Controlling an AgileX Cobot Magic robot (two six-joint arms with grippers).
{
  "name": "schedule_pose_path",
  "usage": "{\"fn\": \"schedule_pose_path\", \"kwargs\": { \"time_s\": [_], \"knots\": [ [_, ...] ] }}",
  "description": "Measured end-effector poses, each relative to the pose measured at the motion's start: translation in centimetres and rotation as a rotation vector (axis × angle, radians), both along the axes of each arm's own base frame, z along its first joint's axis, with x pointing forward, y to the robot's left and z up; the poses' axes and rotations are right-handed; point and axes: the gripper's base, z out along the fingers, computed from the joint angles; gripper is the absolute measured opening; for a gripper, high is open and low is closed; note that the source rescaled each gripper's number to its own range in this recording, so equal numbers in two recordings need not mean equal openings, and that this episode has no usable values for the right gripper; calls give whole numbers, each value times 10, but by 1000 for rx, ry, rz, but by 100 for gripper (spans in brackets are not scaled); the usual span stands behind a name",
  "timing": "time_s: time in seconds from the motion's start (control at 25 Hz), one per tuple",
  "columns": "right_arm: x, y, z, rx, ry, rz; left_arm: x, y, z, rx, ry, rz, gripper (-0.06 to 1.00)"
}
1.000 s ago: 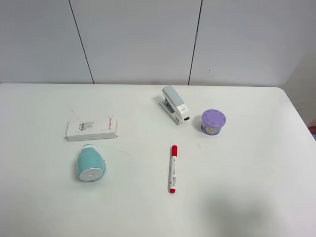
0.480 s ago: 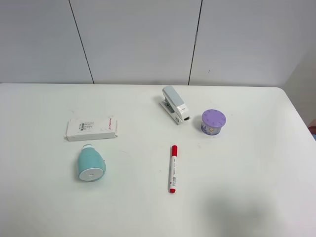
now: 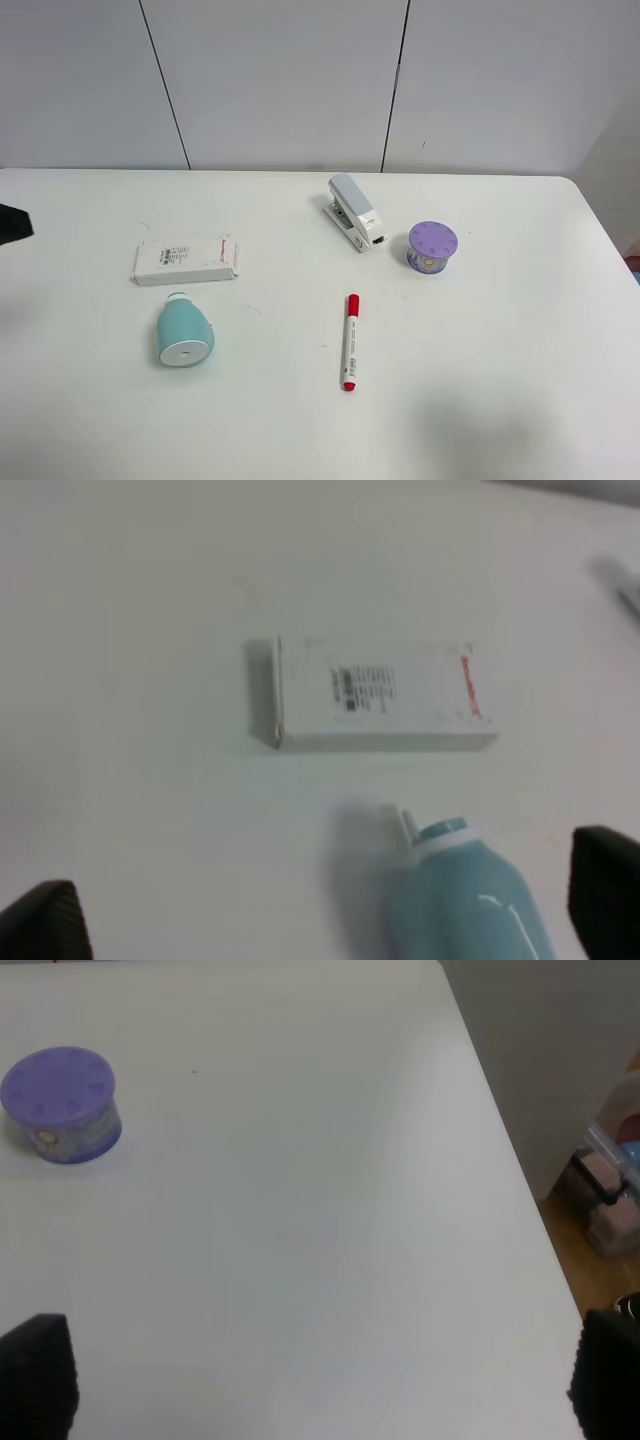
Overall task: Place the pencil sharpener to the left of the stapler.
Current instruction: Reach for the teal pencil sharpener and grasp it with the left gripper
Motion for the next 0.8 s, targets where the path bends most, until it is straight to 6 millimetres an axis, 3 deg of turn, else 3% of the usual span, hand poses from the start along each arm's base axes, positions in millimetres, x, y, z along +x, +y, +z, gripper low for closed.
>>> {"fn": "schedule_pose_path", "kwargs": {
  "time_s": [0.2,0.48,0.8],
  "knots": [
    [0,0,0,0,0,0,32,-10,-28,-40,181,-43,91],
    [0,0,0,0,0,0,47,-47,-48,-26,237,-216,91],
    [0,0,0,0,0,0,65,-74,-83,-31,375,-248,91]
  ]
}}
